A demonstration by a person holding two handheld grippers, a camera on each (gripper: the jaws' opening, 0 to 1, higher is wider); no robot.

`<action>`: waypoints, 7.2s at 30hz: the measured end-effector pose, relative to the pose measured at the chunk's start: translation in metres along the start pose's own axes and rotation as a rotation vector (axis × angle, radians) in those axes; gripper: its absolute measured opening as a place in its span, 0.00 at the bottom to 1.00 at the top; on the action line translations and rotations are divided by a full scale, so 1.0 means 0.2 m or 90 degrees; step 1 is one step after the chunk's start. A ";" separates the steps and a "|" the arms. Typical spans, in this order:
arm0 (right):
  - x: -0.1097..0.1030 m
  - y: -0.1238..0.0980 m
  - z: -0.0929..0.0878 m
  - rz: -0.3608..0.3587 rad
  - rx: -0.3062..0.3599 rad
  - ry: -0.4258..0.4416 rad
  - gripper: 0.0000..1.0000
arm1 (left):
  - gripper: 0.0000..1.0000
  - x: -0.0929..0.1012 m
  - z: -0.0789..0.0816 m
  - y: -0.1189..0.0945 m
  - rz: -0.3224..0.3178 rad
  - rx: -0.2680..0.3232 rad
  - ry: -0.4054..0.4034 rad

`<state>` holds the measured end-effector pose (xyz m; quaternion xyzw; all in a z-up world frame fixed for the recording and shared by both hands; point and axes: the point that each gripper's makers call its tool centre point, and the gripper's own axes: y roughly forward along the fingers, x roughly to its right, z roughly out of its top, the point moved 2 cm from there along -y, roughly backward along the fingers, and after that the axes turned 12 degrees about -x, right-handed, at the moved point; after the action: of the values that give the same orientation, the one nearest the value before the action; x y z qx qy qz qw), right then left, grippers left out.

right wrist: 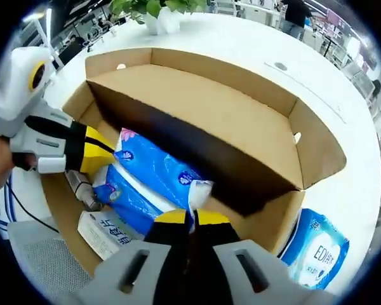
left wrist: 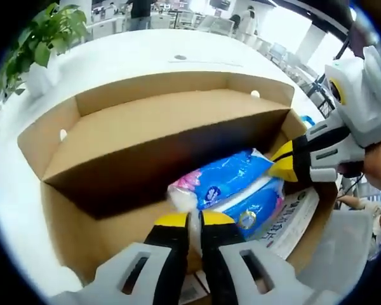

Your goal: Operate the shoe box by opening the lid, removing the specified soft item, and placing it in the target area until the item is outside and the box remains undamaged.

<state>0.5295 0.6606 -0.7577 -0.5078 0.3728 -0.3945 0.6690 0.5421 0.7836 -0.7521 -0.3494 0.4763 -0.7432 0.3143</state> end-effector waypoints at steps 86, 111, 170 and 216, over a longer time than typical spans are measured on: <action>0.01 -0.59 -0.08 -0.016 0.160 0.057 0.00 | 0.00 0.30 0.14 -0.45 0.019 0.055 0.123; 0.34 -0.76 -0.35 -0.062 0.178 0.129 0.00 | 0.00 0.72 0.31 -0.36 -0.030 0.040 0.199; 1.23 -0.79 -0.93 -0.110 0.159 0.251 0.00 | 0.01 1.57 0.66 0.18 -0.104 -0.028 0.297; 1.64 -0.75 -1.21 -0.149 0.138 0.283 0.00 | 0.01 1.99 0.78 0.53 -0.131 -0.067 0.328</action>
<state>0.4246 0.2436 -0.6930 -0.3736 0.4049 -0.6084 0.5712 0.4607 0.3521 -0.7152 -0.2113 0.5405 -0.8097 0.0867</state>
